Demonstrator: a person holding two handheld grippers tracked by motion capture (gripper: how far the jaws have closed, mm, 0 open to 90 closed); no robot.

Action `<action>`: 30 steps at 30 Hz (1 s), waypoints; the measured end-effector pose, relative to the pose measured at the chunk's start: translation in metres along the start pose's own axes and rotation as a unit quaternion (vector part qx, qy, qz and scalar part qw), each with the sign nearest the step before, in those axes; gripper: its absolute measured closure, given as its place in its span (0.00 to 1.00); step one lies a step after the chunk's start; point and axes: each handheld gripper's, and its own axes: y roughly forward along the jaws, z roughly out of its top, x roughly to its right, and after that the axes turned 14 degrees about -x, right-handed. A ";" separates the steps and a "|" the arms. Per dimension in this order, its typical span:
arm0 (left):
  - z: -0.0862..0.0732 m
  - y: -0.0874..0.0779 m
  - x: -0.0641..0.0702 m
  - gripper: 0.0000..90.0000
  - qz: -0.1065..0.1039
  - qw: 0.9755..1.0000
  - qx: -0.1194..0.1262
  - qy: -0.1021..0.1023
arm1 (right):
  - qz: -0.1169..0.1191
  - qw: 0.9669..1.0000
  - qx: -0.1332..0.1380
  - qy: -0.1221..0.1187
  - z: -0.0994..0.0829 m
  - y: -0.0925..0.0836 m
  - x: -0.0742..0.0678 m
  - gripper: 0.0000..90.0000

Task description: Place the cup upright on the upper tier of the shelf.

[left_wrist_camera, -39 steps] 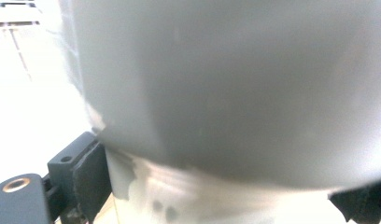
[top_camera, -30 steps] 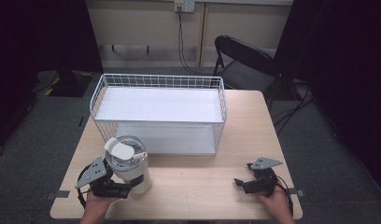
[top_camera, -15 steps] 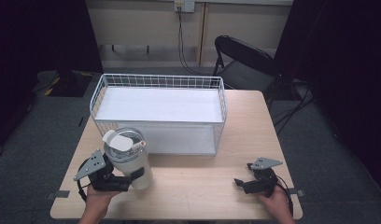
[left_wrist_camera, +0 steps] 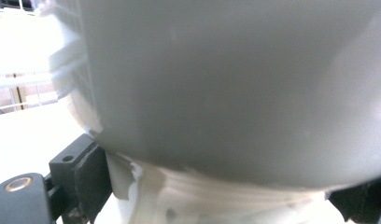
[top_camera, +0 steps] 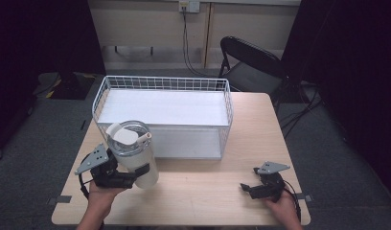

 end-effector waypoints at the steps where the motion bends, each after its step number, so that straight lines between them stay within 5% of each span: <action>1: 0.000 0.000 0.000 0.10 0.000 1.000 0.000 0.000 | 0.000 1.000 0.000 0.000 0.000 0.000 0.000 0.15; 30: 0.054 -0.002 0.000 0.11 -0.010 1.000 -0.019 -0.011 | 0.000 1.000 0.000 0.000 0.000 0.000 0.000 0.15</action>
